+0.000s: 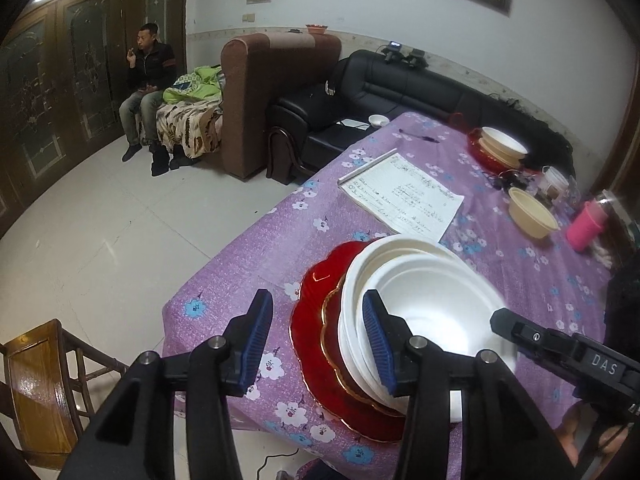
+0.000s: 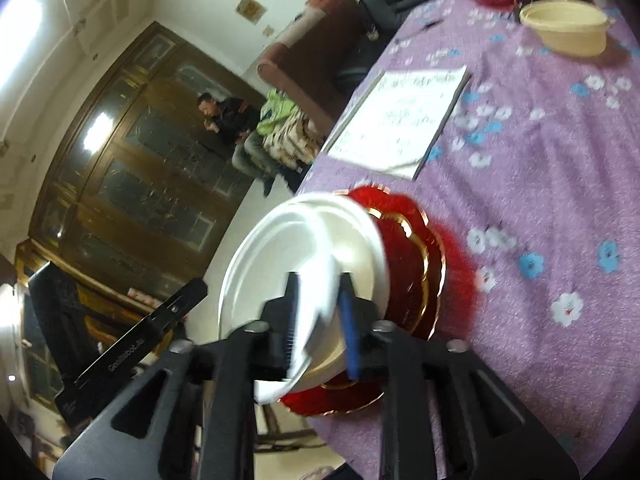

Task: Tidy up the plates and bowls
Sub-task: 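Lower the second bowl into the first and open the left gripper, then move both grippers toward the beige plastic bowl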

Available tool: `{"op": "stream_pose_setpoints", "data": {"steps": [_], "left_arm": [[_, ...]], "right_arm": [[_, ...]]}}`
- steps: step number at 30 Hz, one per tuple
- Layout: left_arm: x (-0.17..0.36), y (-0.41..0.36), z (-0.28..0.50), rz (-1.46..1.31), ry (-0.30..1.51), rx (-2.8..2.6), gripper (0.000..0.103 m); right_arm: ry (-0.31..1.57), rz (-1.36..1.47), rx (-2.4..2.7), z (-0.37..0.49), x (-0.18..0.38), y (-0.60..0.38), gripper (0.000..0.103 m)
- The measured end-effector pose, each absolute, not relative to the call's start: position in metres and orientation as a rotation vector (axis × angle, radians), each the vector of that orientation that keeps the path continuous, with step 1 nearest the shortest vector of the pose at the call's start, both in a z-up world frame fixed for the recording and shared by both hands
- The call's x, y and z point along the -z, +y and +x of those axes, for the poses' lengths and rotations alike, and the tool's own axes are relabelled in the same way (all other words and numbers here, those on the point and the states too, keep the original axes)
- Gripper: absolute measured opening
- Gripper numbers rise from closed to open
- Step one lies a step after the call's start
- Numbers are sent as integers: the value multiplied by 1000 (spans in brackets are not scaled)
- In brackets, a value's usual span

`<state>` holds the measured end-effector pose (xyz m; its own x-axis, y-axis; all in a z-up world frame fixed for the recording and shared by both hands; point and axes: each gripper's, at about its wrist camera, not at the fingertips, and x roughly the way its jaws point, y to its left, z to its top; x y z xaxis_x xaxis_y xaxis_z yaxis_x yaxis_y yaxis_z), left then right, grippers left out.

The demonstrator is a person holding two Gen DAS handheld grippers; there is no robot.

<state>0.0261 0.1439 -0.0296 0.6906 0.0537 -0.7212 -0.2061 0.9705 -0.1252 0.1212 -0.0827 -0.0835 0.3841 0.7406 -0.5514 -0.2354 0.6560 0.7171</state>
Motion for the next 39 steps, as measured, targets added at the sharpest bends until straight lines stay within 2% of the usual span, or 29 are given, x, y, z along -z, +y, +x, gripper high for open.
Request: {"op": "stream_pose_setpoints", "data": {"steps": [18, 21, 31, 34, 39], "left_arm": [[16, 138, 30, -188, 779, -142, 49], [10, 120, 33, -158, 766, -116, 59], [18, 10, 65, -18, 849, 86, 59], [23, -18, 79, -7, 874, 125, 63], [29, -53, 121, -71, 921, 148, 63]], "right_arm": [[854, 572, -557, 126, 65, -128, 33], [850, 610, -510, 131, 69, -151, 33], [868, 685, -411, 142, 91, -214, 33], [855, 692, -355, 147, 89, -241, 33], [821, 718, -242, 173, 73, -298, 33]]}}
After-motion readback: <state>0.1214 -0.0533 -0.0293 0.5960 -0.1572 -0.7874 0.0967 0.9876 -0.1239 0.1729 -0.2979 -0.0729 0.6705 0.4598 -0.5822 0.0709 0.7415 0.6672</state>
